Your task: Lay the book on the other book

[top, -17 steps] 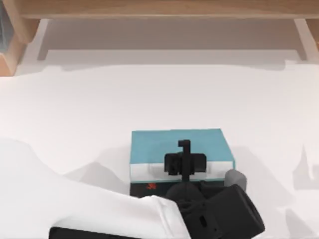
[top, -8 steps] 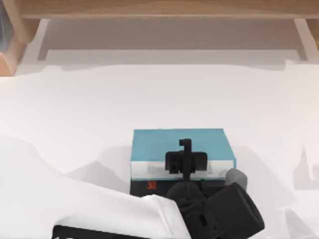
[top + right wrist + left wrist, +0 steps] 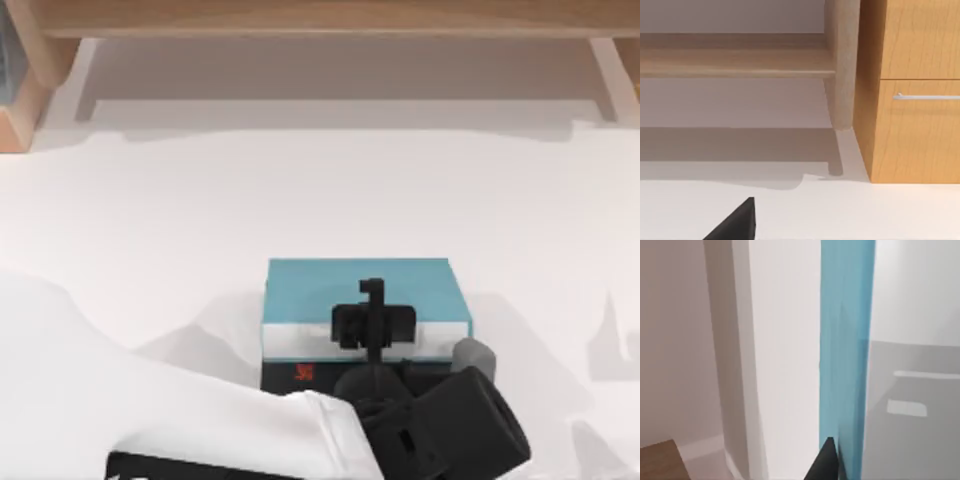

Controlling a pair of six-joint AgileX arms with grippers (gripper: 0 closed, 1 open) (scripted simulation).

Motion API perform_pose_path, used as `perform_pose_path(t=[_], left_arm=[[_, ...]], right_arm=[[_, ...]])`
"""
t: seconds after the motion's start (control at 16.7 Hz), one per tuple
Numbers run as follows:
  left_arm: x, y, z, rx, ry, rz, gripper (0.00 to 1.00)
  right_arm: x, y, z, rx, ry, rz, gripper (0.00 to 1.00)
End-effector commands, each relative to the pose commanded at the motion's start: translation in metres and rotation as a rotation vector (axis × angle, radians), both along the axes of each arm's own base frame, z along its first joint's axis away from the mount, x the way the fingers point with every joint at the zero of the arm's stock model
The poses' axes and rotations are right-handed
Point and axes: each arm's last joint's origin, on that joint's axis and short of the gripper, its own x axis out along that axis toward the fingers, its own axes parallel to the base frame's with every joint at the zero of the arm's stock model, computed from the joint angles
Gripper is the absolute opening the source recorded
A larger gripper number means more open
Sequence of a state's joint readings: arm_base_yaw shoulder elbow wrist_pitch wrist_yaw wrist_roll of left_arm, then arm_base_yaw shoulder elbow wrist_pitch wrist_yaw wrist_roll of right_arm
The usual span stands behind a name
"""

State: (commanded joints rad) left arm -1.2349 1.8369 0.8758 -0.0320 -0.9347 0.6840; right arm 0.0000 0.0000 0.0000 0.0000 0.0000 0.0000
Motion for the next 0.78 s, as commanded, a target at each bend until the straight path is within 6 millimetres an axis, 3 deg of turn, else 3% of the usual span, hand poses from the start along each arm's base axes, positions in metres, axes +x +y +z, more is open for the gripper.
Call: perform_pose_path(t=[0.42,0.78], left_arm=[[0.0,0.0,0.0,0.0,0.0,0.0,0.98],[0.0,0.0,0.0,0.0,0.0,0.0,1.0]], right_arm=[[0.0,0.0,0.0,0.0,0.0,0.0,1.0],[0.0,0.0,0.0,0.0,0.0,0.0,1.0]])
